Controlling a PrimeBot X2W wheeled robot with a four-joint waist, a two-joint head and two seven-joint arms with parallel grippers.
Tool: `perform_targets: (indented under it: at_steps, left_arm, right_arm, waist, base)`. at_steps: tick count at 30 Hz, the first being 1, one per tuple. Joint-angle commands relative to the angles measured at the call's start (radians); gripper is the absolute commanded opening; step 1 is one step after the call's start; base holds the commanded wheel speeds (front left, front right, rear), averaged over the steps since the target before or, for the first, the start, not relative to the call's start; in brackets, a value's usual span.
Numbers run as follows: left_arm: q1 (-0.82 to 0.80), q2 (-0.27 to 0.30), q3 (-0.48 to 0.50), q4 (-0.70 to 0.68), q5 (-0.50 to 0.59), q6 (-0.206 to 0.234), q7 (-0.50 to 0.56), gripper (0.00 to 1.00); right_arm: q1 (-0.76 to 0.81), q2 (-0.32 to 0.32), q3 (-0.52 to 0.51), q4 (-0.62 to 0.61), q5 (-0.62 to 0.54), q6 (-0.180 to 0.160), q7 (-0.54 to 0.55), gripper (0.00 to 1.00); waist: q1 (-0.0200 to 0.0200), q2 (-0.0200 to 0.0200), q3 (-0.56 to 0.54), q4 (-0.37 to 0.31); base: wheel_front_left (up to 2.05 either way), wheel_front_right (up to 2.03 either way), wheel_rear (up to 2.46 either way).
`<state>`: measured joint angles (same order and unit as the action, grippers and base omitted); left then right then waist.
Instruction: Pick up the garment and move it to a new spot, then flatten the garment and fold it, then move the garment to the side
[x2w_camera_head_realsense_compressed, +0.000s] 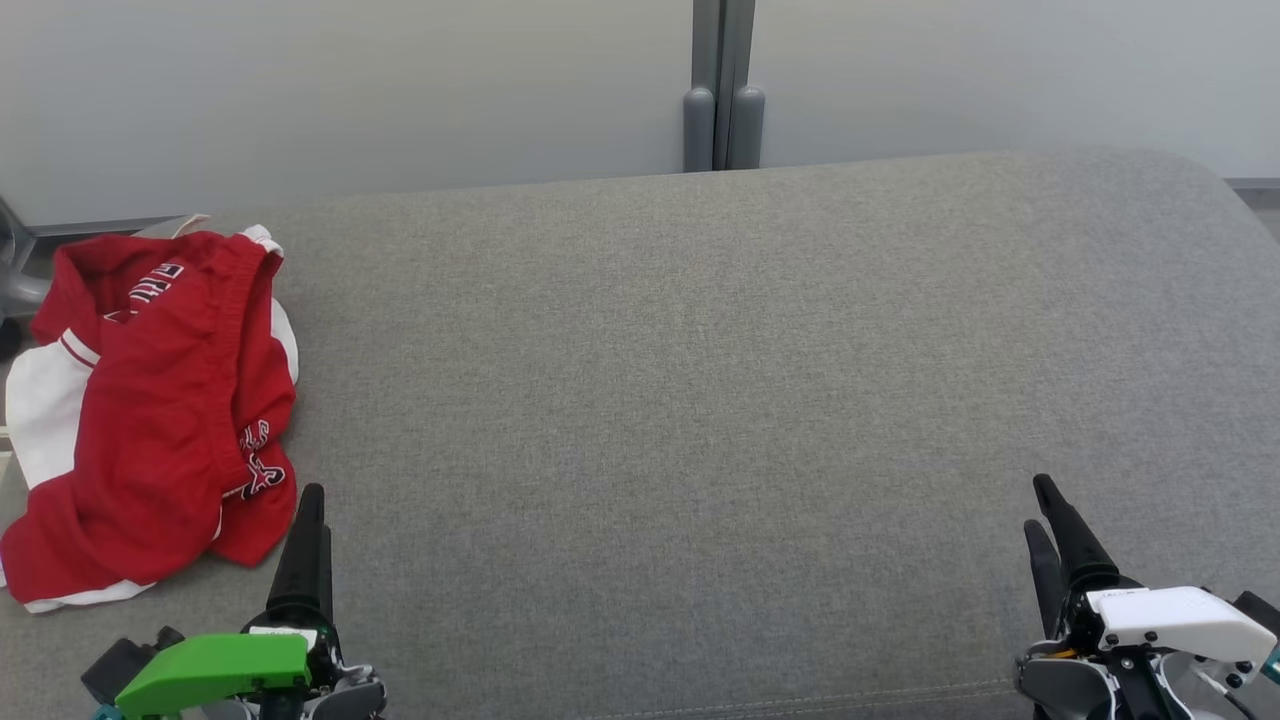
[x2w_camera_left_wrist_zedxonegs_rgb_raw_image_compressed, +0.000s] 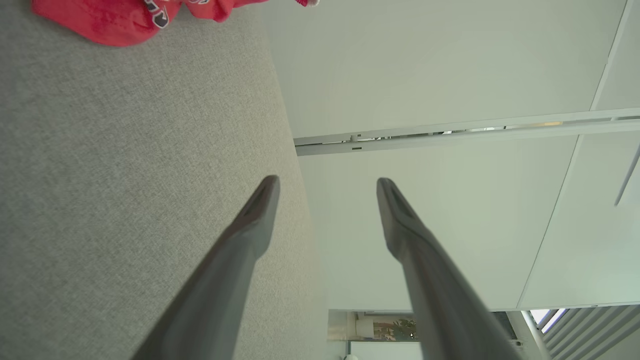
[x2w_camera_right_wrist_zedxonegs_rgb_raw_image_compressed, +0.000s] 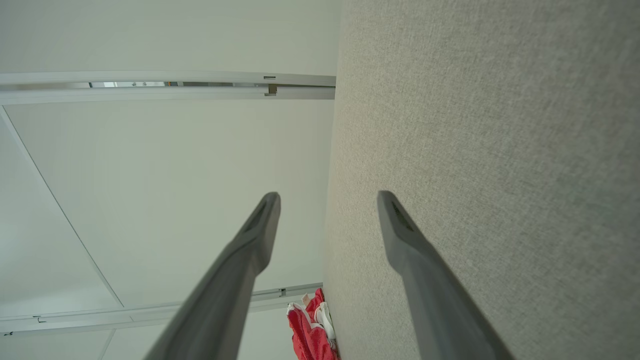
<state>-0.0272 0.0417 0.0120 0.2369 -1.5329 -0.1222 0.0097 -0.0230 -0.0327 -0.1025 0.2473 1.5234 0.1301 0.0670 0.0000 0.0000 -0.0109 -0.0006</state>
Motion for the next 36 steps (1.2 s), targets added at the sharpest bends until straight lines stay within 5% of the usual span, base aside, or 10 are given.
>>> perform_targets:
  at_steps: [1, 36]
  left_arm:
    - [-0.007, 0.004, -0.007, -0.024, 0.035, 0.006, -0.01, 1.0]
    - [0.031, 0.008, -0.07, -0.128, 0.751, 0.091, -0.127, 1.0]
  right_arm:
    - [-0.004, -0.007, 0.006, -0.026, -0.031, 0.0, -0.013, 1.0]
    - [0.008, -0.013, 0.112, -0.165, -0.734, 0.0, -0.154, 1.0]
  waist:
    - [0.0, 0.0, -0.001, 0.0]
    - [0.0, 0.0, -0.021, 0.007]
  base:
    - [0.0, 0.0, 0.0]
    - [0.0, 0.0, 0.0]
